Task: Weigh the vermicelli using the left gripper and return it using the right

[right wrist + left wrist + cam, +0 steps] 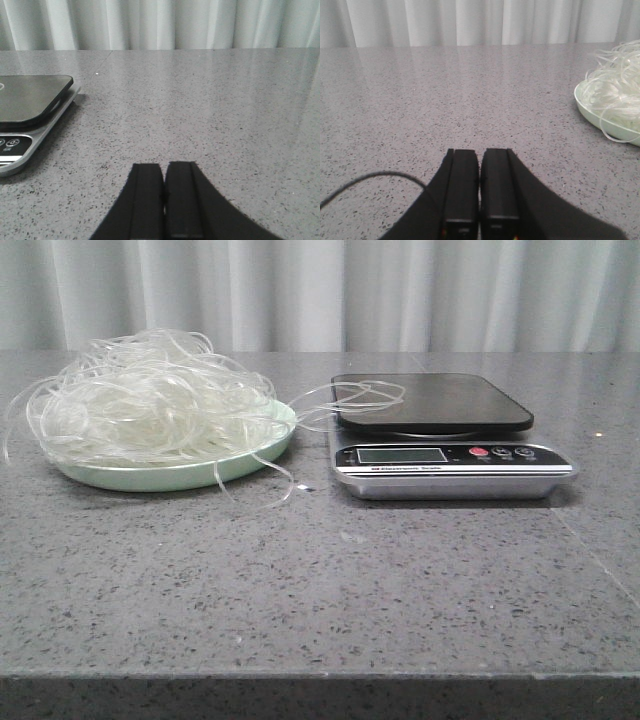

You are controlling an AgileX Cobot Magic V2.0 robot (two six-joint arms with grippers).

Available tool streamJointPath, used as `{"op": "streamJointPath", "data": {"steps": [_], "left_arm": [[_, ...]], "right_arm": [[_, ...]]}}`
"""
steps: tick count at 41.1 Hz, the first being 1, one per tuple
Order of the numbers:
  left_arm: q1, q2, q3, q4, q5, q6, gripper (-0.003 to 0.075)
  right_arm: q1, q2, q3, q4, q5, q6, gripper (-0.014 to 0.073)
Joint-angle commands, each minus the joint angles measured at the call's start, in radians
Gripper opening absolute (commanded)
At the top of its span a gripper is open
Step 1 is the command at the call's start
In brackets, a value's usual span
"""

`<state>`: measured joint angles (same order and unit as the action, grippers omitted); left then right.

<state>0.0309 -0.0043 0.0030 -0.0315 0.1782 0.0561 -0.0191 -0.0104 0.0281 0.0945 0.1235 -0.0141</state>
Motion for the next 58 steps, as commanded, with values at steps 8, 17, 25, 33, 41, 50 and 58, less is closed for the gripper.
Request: {"op": "streamJointPath", "data": {"steps": [8,17,25,33,41,50,58], "left_arm": [[-0.001,-0.021,0.007,-0.002,-0.071,-0.008,0.0137],[-0.001,-0.021,0.007,-0.002,-0.071,-0.008,0.0137],[-0.001,-0.021,0.007,-0.002,-0.071,-0.008,0.0137],[-0.001,-0.021,0.007,-0.031,-0.142,-0.008,0.0137],[-0.001,-0.021,0.007,-0.042,-0.334,-0.008,0.0137],[-0.001,-0.015,-0.080,-0.069,-0.583,-0.008,0.0137],[-0.001,0.106,-0.490,-0.022,-0.344,-0.008,0.0137]], "right_arm": [[-0.005,-0.016,-0.008,0.000,-0.074,0.001,0.0150],[-0.005,-0.016,-0.008,0.000,-0.074,0.001,0.0150],[-0.005,-0.016,-0.008,0.000,-0.074,0.001,0.0150],[-0.005,-0.016,-0.008,0.000,-0.074,0.001,0.0150],[-0.005,-0.016,-0.008,0.000,-0.074,0.001,0.0150],[-0.005,-0.016,-0.008,0.000,-0.075,0.001,0.0150],[-0.005,-0.016,-0.008,0.000,-0.075,0.001,0.0150]]}}
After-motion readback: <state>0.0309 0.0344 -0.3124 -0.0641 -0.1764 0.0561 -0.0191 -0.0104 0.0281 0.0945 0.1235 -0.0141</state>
